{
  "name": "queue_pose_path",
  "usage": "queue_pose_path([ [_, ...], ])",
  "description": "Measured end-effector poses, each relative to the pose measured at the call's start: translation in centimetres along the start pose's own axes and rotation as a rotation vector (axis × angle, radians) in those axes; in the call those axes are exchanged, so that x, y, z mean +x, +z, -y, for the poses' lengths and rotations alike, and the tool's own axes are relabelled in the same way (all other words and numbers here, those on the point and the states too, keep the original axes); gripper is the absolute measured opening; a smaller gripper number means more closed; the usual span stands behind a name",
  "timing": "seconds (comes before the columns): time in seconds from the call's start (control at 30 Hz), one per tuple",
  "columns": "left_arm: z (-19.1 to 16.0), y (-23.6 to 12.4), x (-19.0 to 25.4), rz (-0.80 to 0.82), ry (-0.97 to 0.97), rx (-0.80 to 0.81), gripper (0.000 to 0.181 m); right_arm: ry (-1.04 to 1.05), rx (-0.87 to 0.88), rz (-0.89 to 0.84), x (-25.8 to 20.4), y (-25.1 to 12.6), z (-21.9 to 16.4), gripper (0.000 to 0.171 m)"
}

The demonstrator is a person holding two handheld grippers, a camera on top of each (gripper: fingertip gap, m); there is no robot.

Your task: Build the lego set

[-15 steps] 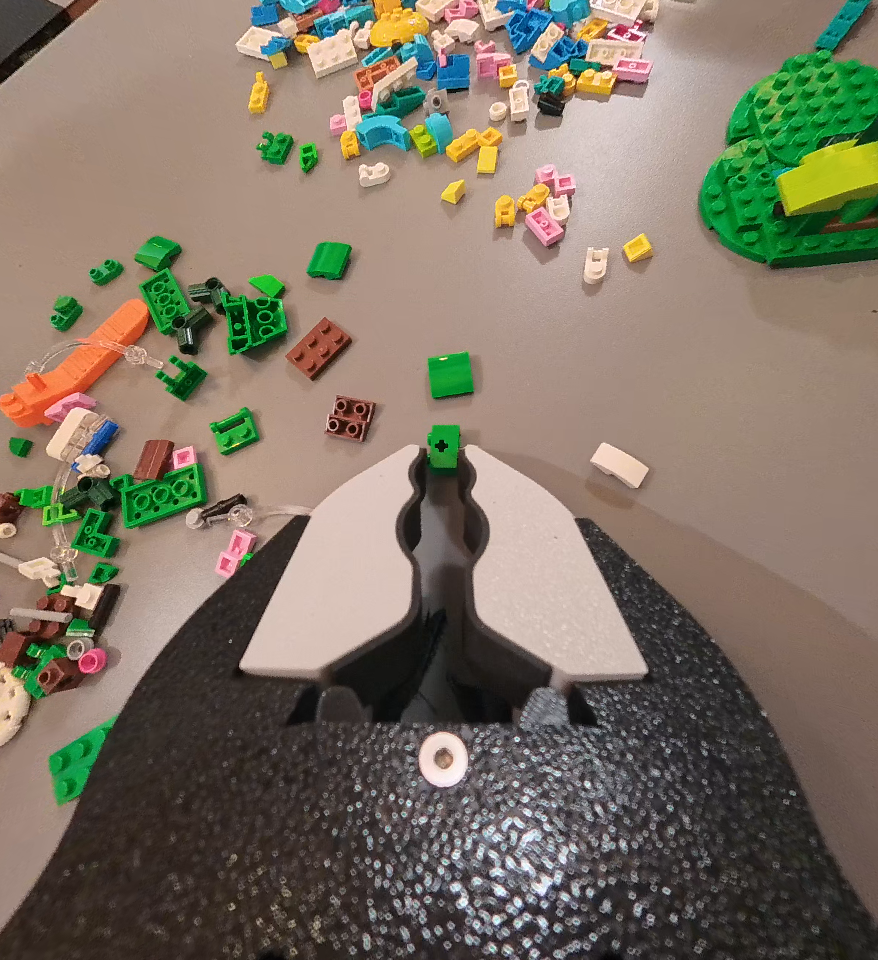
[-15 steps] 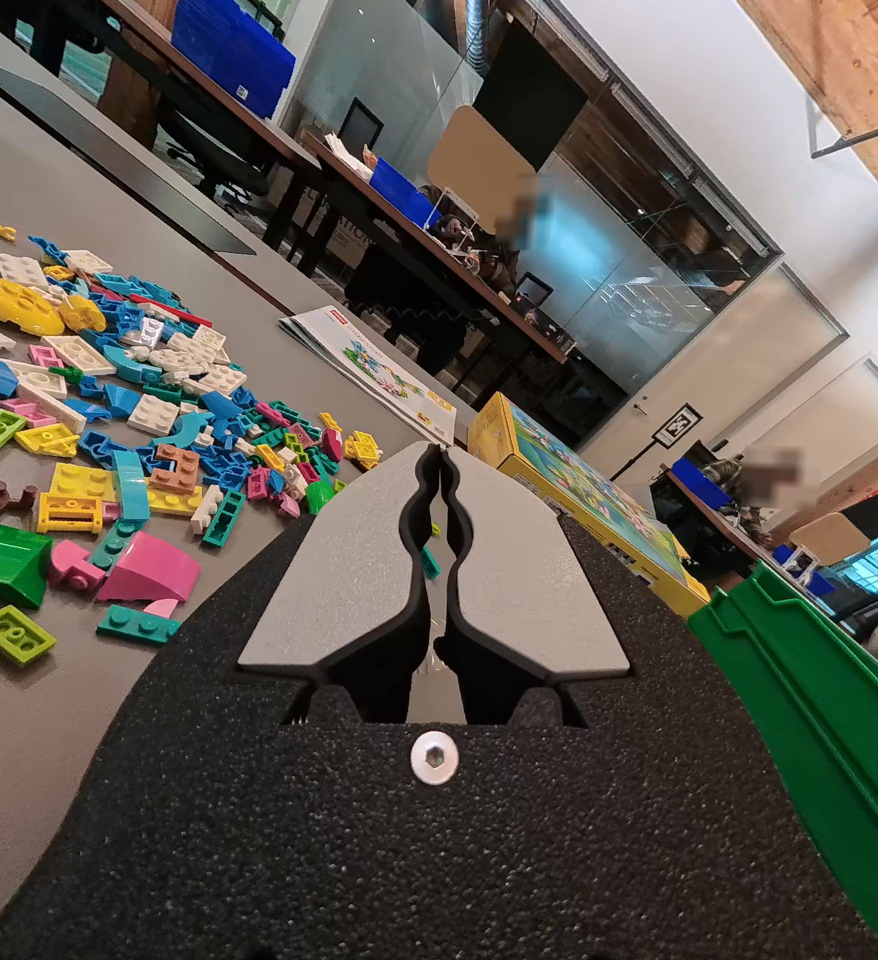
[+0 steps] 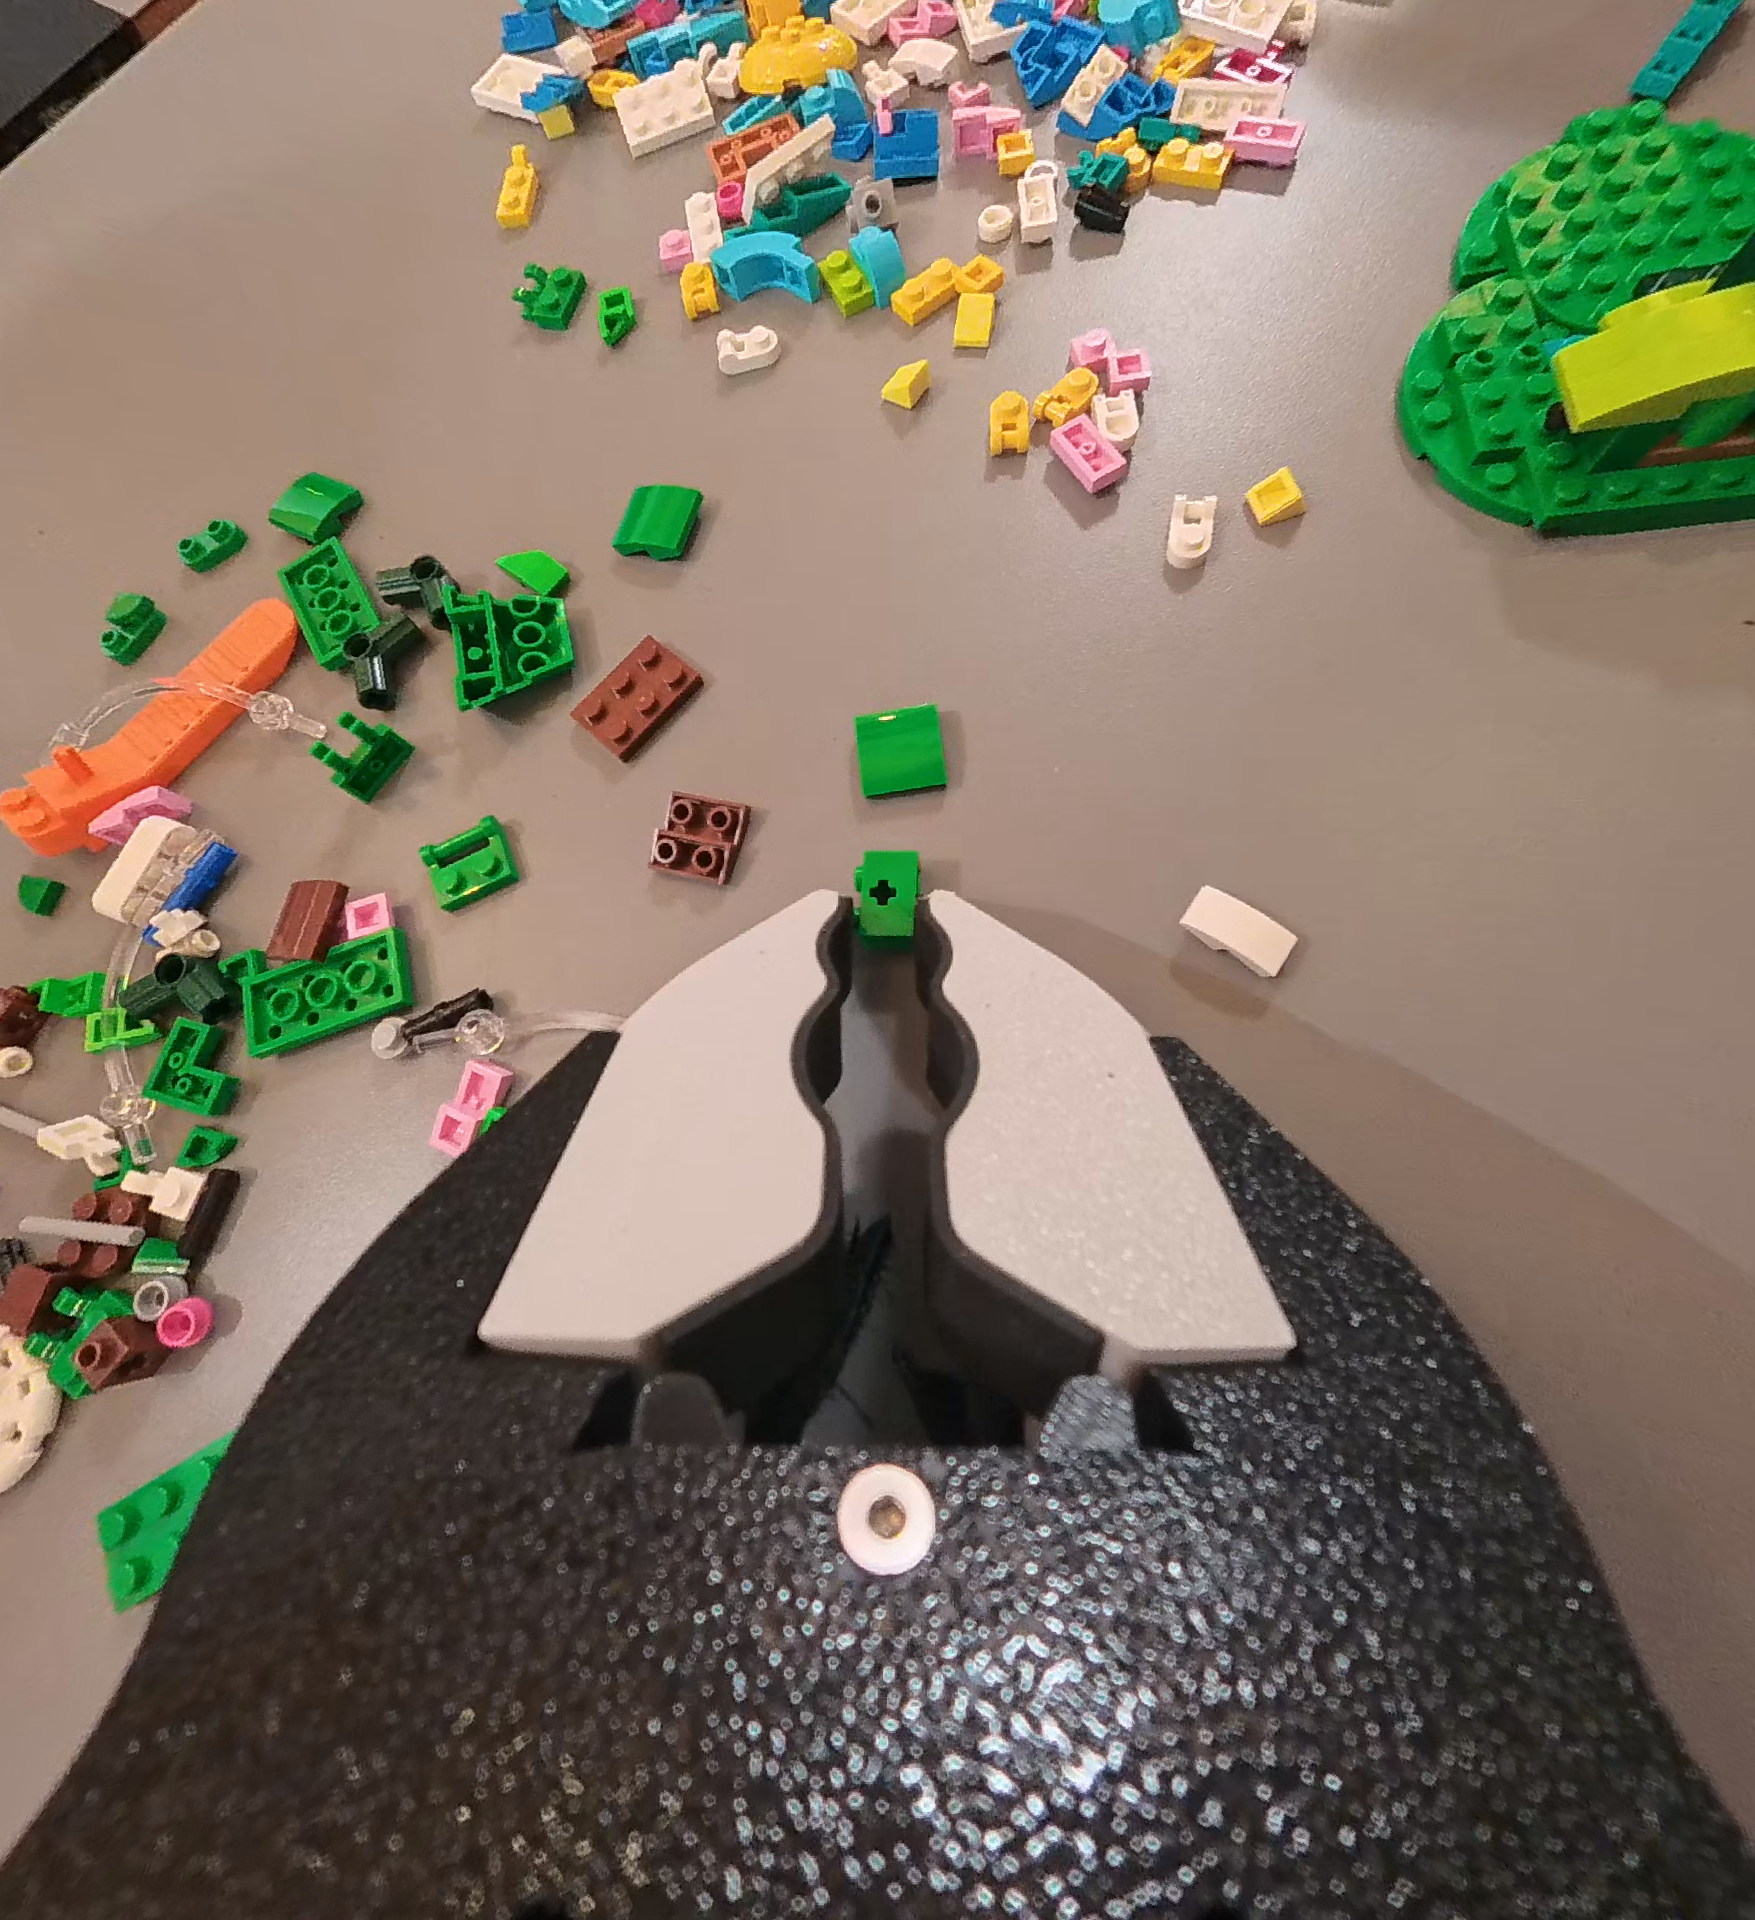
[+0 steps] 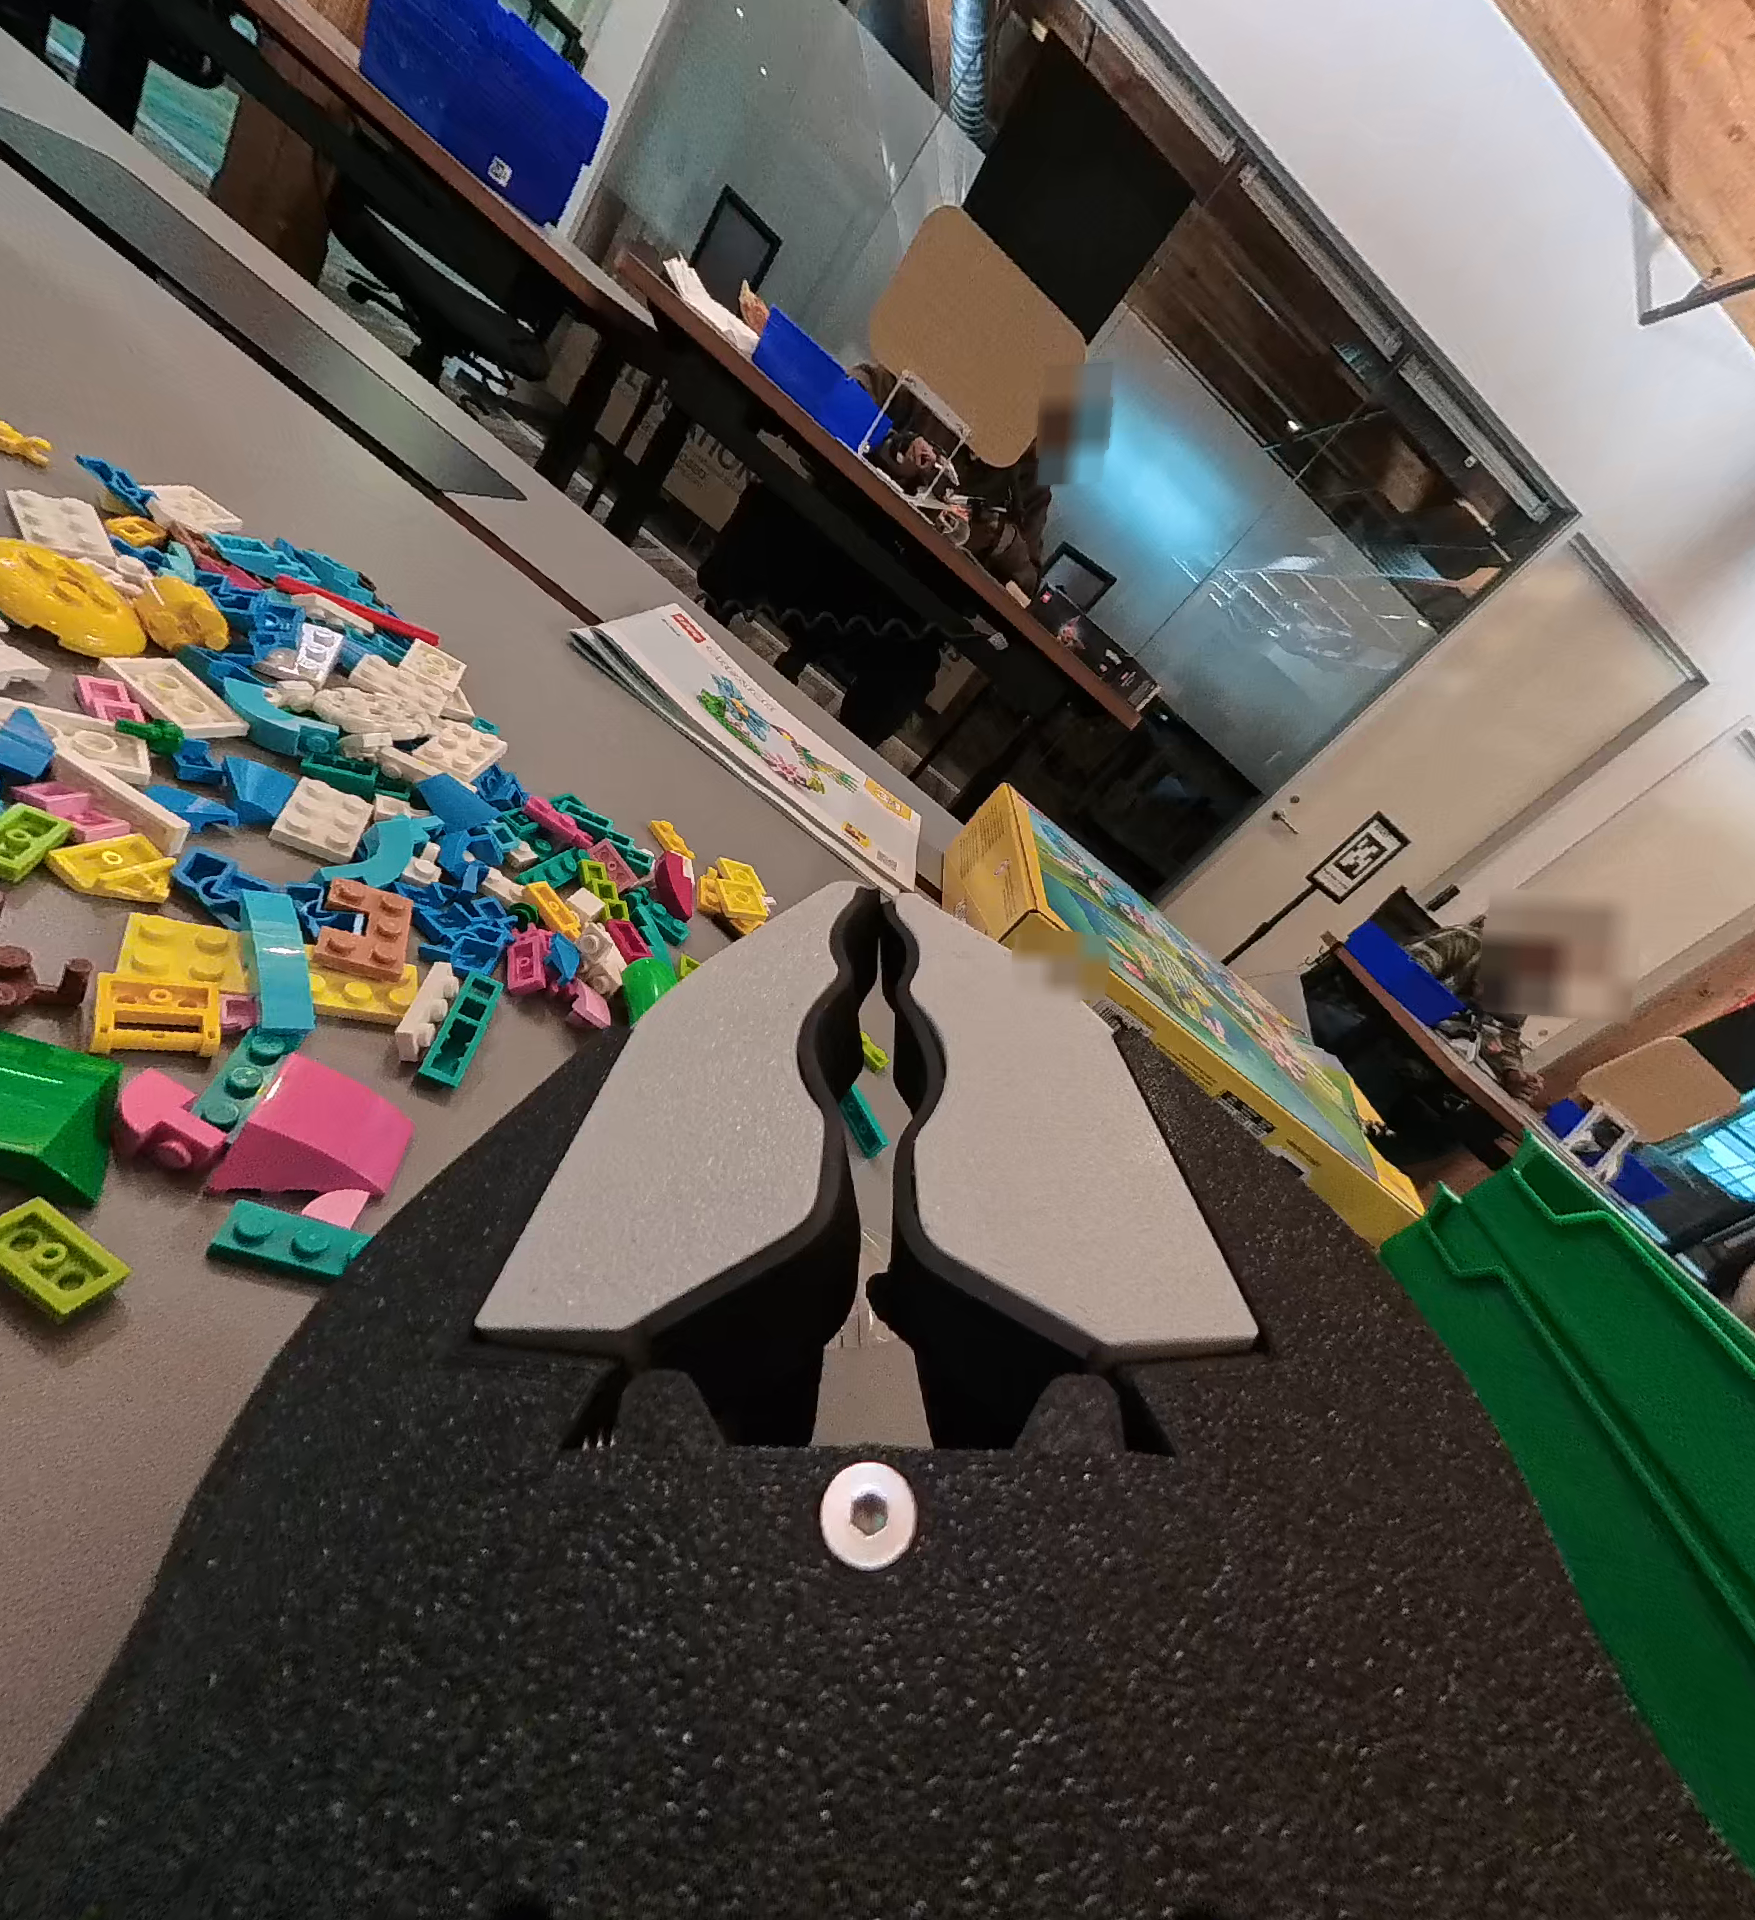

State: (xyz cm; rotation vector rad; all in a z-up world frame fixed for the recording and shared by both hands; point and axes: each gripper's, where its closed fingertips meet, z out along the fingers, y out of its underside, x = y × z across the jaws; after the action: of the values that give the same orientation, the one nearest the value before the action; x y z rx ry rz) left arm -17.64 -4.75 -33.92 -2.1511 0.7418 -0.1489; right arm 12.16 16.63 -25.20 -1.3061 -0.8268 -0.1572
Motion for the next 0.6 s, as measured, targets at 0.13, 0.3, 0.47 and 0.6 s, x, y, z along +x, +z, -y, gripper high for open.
queue_pose_path([
  [0.13, 0.0, 0.0, 0.0, 0.002, -0.001, 0.000, 0.010, -0.002, -0.001, 0.000, 0.0, 0.0, 0.0, 0.000],
  [0.3, 0.6, -0.5, -1.3, 0.112, 0.000, 0.051, 0.010, 0.002, -0.001, 0.000, 0.0, 0.0, 0.0, 0.000],
  [0.47, 2.5, -3.7, -4.7, 0.272, -0.092, 0.302, 0.010, 0.001, -0.001, 0.003, 0.0, 0.0, 0.0, 0.000],
  [0.6, 0.5, -8.4, -10.4, 0.589, -0.056, 0.304, 0.010, -0.059, 0.008, 0.047, -0.9, -0.1, 0.3, 0.000],
])
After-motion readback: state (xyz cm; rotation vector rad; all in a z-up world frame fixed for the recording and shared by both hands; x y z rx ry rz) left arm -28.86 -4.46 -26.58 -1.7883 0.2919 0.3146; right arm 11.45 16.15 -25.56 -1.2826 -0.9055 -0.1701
